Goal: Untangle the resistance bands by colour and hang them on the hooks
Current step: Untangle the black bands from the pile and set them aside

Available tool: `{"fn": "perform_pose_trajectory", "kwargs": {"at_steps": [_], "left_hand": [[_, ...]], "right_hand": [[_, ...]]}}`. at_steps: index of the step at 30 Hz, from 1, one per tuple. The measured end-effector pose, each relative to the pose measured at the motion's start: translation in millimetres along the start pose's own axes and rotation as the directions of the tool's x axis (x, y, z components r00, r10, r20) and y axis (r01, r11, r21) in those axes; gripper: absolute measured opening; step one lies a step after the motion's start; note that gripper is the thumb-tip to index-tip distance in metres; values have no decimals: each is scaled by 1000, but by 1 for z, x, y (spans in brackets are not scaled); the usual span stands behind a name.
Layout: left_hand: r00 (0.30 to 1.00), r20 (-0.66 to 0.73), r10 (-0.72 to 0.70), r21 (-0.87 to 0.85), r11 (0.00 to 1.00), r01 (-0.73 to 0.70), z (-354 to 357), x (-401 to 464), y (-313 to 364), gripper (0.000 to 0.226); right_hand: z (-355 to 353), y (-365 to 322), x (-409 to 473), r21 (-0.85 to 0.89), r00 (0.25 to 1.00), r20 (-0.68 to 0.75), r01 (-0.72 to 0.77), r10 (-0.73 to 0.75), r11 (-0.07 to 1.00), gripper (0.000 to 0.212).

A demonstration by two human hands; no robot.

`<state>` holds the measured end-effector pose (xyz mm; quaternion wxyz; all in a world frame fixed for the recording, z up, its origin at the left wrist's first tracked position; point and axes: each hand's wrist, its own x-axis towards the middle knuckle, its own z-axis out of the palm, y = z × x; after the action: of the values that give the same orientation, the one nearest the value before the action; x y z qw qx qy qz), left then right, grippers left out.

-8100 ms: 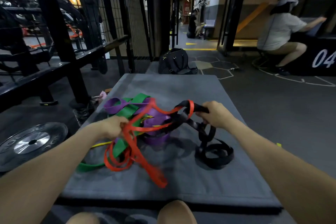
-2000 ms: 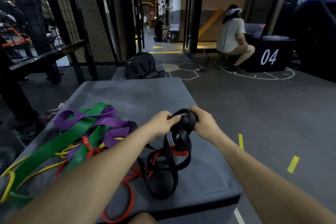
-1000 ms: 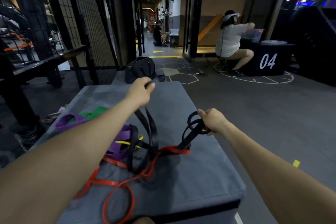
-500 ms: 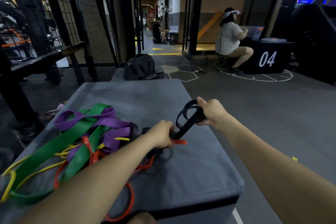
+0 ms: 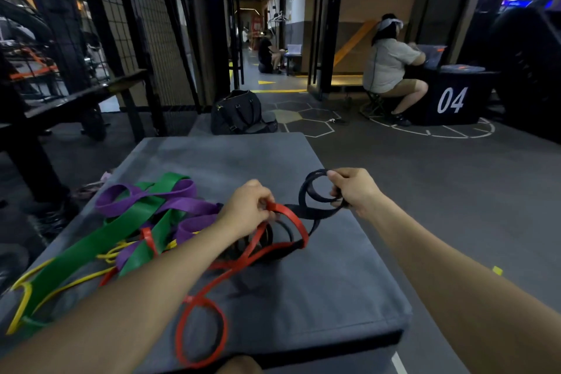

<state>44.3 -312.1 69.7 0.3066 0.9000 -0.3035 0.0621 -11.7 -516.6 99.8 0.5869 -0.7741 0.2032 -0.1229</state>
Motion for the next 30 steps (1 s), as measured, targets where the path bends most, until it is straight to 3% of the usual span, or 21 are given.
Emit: {"fn": "perform_pose_trajectory", "kwargs": {"at_steps": [4, 7, 12, 17, 22, 24, 27, 30], "left_hand": [[995, 70, -77, -202, 975, 90, -18, -6, 1, 21], [983, 28, -183, -434, 883, 177, -27, -5, 3, 17], [960, -104, -261, -590, 793, 152, -32, 5, 12, 19], [983, -100, -157, -537, 840, 79, -27, 10, 24, 17], [976, -27, -215, -459, 870, 179, -26, 9, 27, 16], [980, 13, -197, -336, 923, 189, -28, 5, 32, 10], [973, 185, -139, -122, 979, 163, -33, -3, 32, 24], [956, 285, -71, -112, 988, 107, -33, -14, 28, 5]], "right_hand": [[15, -9, -5, -204, 983, 144, 144, -116, 968, 16], [21, -16, -11, -354, 956, 264, 216, -125, 910, 26], [31, -31, -26, -348, 878, 464, 306, -121, 886, 18], [36, -37, -31, -145, 856, 510, 180, -83, 973, 18], [37, -32, -32, 83, 884, 467, -43, 0, 996, 20], [40, -33, -34, 43, 897, 442, -11, -9, 999, 24], [42, -34, -34, -12, 942, 329, 74, -66, 997, 33], [40, -35, -32, 33, 963, 249, 97, -103, 995, 26]]}}
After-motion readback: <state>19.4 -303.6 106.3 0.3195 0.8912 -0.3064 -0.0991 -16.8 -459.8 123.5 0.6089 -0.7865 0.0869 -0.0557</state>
